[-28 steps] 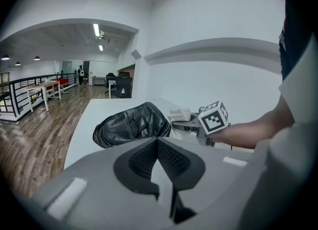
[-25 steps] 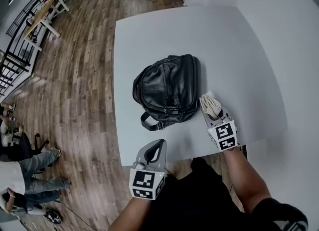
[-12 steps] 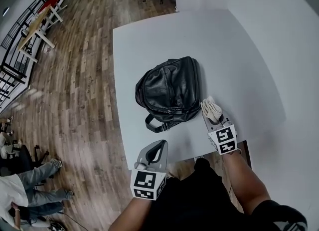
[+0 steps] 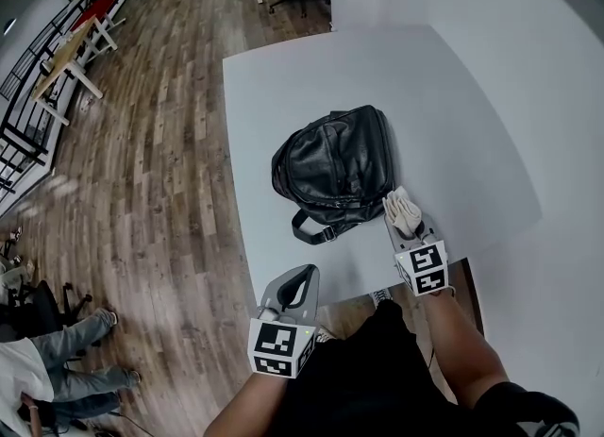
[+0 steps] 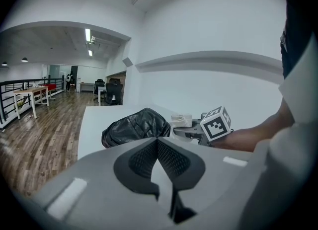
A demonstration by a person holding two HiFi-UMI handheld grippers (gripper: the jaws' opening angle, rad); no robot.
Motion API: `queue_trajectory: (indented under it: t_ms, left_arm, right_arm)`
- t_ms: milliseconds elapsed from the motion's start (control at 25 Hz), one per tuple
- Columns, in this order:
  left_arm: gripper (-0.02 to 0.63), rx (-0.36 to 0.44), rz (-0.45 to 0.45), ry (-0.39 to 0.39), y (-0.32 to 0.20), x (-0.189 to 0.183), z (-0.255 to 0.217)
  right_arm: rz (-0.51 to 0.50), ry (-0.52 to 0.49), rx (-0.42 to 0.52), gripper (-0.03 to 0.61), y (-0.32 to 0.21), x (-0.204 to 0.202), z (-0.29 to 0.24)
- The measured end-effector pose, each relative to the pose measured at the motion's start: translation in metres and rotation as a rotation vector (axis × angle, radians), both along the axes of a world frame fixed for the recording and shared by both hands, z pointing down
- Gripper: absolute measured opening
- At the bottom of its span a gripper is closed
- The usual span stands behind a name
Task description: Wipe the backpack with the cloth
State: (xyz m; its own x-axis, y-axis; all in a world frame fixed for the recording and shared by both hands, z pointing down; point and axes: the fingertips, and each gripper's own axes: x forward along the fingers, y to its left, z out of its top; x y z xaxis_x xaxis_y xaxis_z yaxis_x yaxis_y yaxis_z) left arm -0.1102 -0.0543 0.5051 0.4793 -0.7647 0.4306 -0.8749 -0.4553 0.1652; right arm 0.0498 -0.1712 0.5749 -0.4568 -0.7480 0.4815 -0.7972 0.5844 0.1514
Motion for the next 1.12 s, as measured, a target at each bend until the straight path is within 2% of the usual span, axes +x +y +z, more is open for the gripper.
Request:
queue_trajectory:
  t_ms: [280,640,800,960,1120]
  left_arm:
    - [0.006,0.029,0.007,0.011,0.017,-0.026,-0.008]
    - [0.006,0.061,-0.001,0.049,0.033,-0.048,-0.024]
    - [0.006,0.072,-0.008,0.078,0.036,-0.05,-0.039]
    - [0.006,0.068,-0.016,0.09,0.035,-0.049,-0.041]
    - [0.006,0.059,-0.044,0.091,0.028,-0.051,-0.037]
  right_arm:
    - [0.028,0.024,0.022,0.098,0.013,-0.017,-0.008]
    - [0.075,0.068,0.051,0.098,0.016,-0.014,-0.03]
    - [0.08,0.03,0.029,0.098,0.025,-0.016,-0.047]
    - [0.087,-0.07,-0.014,0.098,0.028,-0.016,-0.057]
    - [0.064,-0.092,-0.038,0.098,0.026,-0.015,-0.057]
